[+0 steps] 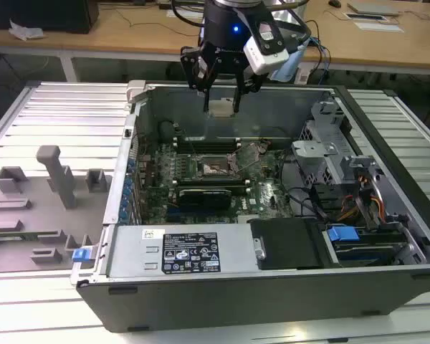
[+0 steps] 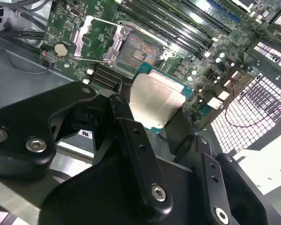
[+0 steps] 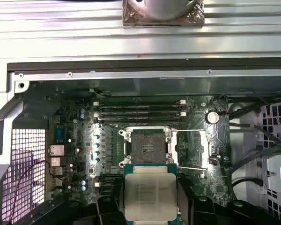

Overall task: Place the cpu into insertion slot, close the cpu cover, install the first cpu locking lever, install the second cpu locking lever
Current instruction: 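Place the cpu into insertion slot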

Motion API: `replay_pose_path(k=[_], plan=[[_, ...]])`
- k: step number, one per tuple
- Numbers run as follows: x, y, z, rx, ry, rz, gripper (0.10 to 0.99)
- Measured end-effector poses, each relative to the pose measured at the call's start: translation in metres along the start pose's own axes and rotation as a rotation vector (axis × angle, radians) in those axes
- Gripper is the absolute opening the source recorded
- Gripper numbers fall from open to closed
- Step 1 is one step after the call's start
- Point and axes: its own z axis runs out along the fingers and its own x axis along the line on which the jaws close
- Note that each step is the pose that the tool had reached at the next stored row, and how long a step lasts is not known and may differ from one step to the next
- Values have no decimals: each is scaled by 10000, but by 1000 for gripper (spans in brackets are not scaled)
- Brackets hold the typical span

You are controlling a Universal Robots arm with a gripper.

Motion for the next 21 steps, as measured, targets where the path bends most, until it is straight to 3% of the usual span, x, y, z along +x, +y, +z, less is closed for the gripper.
replay_pose_path(k=[4, 21], plan=[[0, 0, 0, 0, 0, 0, 541], [-6, -29, 317, 4, 1, 0, 541]])
